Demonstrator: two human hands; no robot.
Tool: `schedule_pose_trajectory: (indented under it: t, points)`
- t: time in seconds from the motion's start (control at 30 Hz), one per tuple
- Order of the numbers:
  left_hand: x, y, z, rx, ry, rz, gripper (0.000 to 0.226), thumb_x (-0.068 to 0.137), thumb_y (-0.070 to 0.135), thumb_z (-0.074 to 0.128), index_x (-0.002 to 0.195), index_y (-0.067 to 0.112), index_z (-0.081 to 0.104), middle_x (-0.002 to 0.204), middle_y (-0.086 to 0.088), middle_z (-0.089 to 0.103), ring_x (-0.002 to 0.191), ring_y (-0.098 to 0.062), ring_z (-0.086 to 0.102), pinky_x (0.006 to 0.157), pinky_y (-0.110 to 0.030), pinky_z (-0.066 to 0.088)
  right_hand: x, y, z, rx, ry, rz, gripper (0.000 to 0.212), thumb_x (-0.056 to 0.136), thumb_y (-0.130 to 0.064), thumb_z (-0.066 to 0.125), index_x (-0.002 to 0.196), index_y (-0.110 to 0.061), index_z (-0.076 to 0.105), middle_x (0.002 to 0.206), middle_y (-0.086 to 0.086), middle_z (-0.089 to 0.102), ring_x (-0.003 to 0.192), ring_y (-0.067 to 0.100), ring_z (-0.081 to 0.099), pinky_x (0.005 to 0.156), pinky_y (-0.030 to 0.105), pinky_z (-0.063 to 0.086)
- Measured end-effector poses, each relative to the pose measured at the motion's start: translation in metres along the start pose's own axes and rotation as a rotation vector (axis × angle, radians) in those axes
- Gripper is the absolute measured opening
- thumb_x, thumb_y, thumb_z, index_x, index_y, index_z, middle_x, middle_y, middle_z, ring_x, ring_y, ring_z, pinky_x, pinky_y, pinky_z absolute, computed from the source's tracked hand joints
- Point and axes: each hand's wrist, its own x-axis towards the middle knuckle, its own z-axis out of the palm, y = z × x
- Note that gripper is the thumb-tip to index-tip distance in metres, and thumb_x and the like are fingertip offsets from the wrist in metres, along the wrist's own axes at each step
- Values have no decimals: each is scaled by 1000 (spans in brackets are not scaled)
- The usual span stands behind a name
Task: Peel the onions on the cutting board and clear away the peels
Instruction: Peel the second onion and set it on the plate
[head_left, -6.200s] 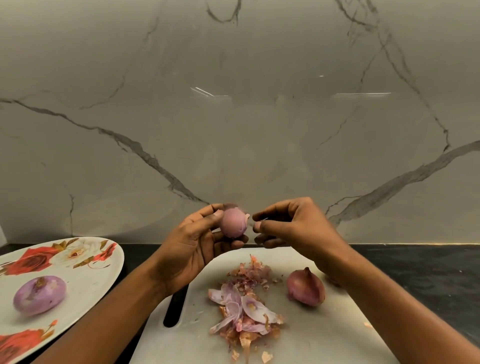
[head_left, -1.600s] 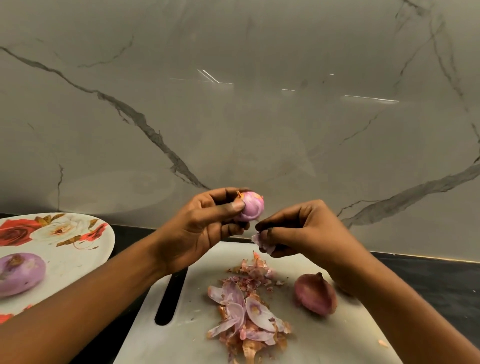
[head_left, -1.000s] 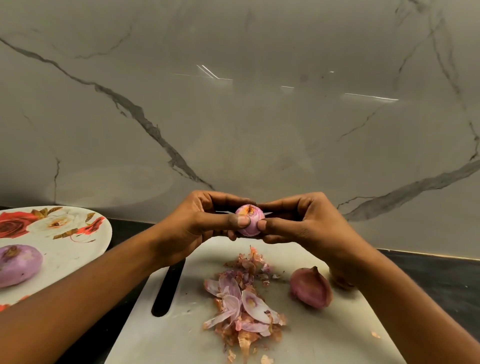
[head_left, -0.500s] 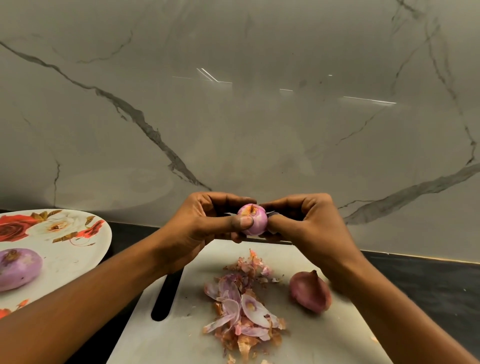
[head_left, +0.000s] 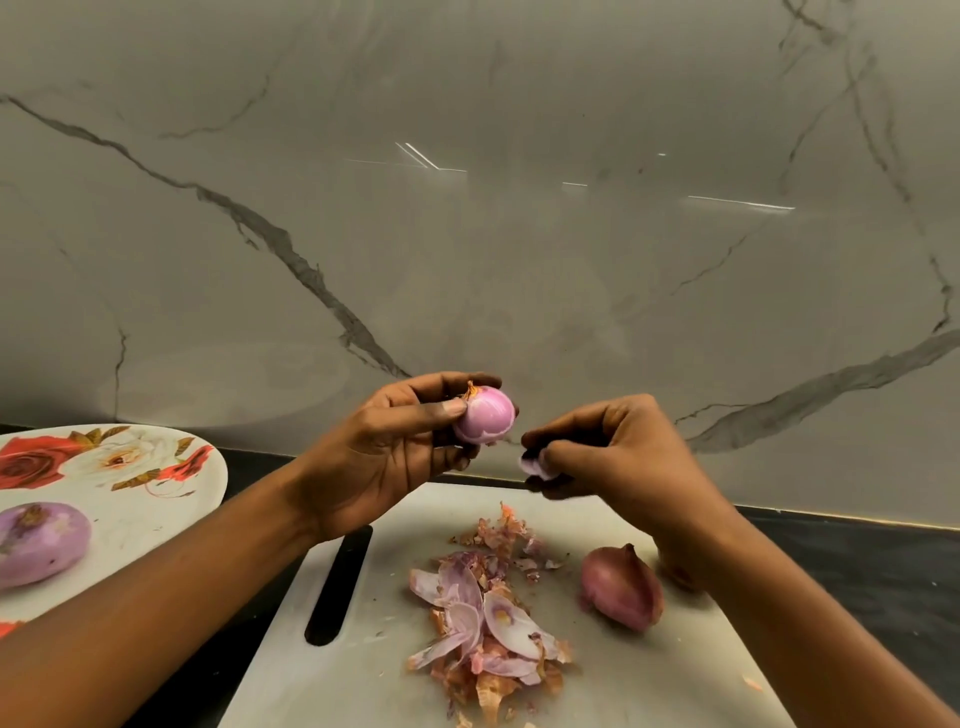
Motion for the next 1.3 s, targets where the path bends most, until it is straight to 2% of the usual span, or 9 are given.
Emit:
schedule_pose_trajectory:
  t: [0.13,0.3,0.47,0.6,0.7,0.8,1.0,1.1,1.3]
  points:
    - [1,-5,1,90,3,-37,41,91,17,64,131,13,71,135,-18,67,111,-28,66,83,-30,58,-2,-1,4,-36,-117,50,19,98,-1,69,111,-11,78,91,11,82,85,26,81,72,33,67]
    - [2,-6,-1,173,-3,-59,40,91,19,66,130,16,73,132,-13,70,112,-27,67,84,-33,54,0,-2,2,-17,-175,98,20,104,-7,63,113,-19,77,100,8,83,95,22,81,82,37,67]
    - [2,-6,-3,247,24,-38,46,88,17,70,133,12,68,130,-13,70,111,-30,71,75,-26,59,0,-4,3,48,-156,63,25,98,-21,73,120,-10,76,100,11,82,93,26,81,81,37,67]
    - [2,-6,-1,362,50,-3,41,87,22,76,127,13,70,124,-10,72,104,-27,71,74,-28,59,0,1,7,86,-135,49,37,92,-18,77,127,-7,71,96,14,82,90,29,81,80,32,66]
    - [0,-9,0,526,57,37,49,80,19,90,126,20,72,122,-5,75,109,-29,74,87,-36,62,0,3,7,92,-122,46,36,91,-19,78,126,-8,72,94,14,82,89,27,81,81,31,66]
    - [-1,-9,0,563,64,62,53,75,15,89,125,18,73,116,-10,78,106,-32,76,95,-47,62,0,3,6,68,-155,45,34,91,-19,79,123,-9,75,95,14,82,90,27,81,82,32,66]
    - [-4,-4,0,605,-6,77,50,76,7,89,124,15,76,117,-9,77,107,-32,75,91,-44,63,-2,-3,-1,47,-194,31,39,85,-16,83,123,-13,76,100,13,82,95,28,81,87,38,66]
    - [-4,-3,1,636,-7,73,50,76,10,91,123,15,76,118,-8,77,108,-31,75,92,-47,63,-1,-2,0,-5,-185,10,32,88,-12,82,120,-14,78,98,11,83,93,28,81,89,41,65]
    - [-4,-7,3,681,25,98,49,72,8,94,118,16,79,114,-5,78,104,-30,76,90,-53,64,-8,-1,14,-223,-43,-141,30,77,-27,83,107,-28,79,79,-5,82,75,16,80,75,38,68]
